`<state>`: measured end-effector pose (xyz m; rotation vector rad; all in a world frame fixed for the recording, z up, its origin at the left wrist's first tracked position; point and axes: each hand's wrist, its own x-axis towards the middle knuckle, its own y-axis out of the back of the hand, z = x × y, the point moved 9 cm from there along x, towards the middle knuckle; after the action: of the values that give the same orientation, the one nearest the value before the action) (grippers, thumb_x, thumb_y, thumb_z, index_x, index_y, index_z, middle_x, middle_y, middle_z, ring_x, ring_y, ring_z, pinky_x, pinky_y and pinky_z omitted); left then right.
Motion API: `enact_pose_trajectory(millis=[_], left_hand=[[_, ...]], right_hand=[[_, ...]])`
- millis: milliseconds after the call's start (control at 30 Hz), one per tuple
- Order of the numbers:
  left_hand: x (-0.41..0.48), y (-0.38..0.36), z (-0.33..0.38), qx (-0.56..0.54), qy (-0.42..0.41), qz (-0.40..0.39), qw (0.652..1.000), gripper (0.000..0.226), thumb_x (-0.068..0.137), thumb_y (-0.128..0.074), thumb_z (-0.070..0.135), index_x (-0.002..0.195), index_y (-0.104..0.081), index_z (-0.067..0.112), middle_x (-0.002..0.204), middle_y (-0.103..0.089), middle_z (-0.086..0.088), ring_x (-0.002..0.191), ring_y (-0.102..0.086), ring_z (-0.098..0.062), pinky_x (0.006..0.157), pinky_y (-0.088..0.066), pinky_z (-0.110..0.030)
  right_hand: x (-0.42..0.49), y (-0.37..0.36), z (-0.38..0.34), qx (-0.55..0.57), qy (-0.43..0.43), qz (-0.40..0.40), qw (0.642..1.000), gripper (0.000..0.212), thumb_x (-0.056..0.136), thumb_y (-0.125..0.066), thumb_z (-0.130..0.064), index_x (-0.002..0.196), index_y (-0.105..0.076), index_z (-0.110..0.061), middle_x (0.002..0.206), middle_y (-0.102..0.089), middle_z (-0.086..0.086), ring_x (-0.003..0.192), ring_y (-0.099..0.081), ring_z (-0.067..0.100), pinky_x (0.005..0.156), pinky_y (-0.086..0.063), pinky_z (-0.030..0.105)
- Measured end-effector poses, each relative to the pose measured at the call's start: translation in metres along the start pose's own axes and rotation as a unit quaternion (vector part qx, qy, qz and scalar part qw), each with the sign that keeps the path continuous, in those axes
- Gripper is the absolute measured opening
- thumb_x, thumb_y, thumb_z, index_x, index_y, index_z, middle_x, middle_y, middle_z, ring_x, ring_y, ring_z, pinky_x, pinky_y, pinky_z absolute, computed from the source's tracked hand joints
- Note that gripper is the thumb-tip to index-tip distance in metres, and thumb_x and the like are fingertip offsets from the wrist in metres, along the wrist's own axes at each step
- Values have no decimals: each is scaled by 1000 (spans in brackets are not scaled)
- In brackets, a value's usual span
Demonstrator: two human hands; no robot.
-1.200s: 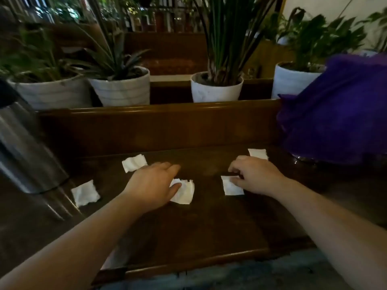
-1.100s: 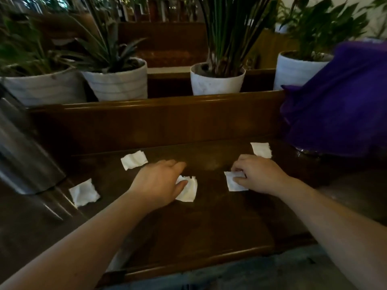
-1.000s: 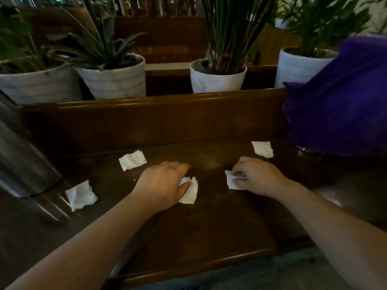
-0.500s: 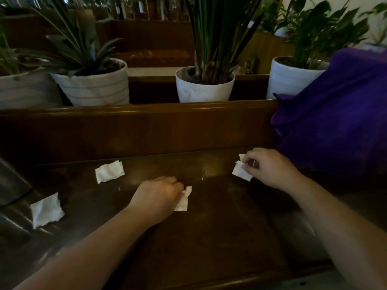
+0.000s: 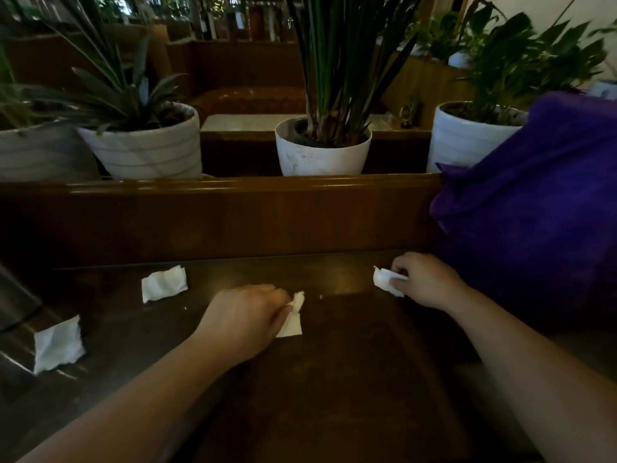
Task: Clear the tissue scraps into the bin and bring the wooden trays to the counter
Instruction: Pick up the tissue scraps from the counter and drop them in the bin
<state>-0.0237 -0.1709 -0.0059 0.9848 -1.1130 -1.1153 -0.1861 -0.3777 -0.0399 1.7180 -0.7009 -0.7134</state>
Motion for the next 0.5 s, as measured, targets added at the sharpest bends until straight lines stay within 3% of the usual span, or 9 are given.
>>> enact_pose_trajectory(millis=[167, 267, 433, 500], left_hand=[[-30, 14, -43, 25, 50, 29, 998, 30, 93, -36, 44, 104, -61, 31, 85, -61, 12, 70, -56, -4, 58, -47, -22], [-57, 29, -78, 42, 95, 43, 994, 22, 93, -46, 38, 108, -60, 32, 87, -64, 10, 70, -53, -2, 55, -38, -16], [-104, 56, -133, 83, 169, 53, 981, 36, 91, -32, 48, 100, -62, 30, 88, -64, 9, 74, -58, -7, 61, -50, -26], [-120, 61, -149, 91, 186, 58, 977, 31, 93, -36, 44, 100, -63, 30, 90, -63, 10, 73, -54, -5, 55, -40, -20]], right_hand=[[-3, -6, -75, 35, 78, -11, 996, 6, 91, -58, -32, 86, -60, -30, 92, -58, -8, 80, -55, 9, 70, -49, 34], [-6, -11, -139, 57, 144, -28, 988, 5, 93, -57, -34, 89, -54, -35, 93, -53, -13, 83, -52, 6, 69, -44, 29], [-5, -18, -228, 51, 215, -37, 975, 10, 93, -57, -34, 99, -62, -27, 99, -57, -9, 87, -54, 8, 74, -48, 29], [-5, -21, -258, 53, 243, -39, 968, 12, 93, -57, -34, 100, -63, -26, 99, -58, -7, 87, -54, 10, 74, -49, 30]])
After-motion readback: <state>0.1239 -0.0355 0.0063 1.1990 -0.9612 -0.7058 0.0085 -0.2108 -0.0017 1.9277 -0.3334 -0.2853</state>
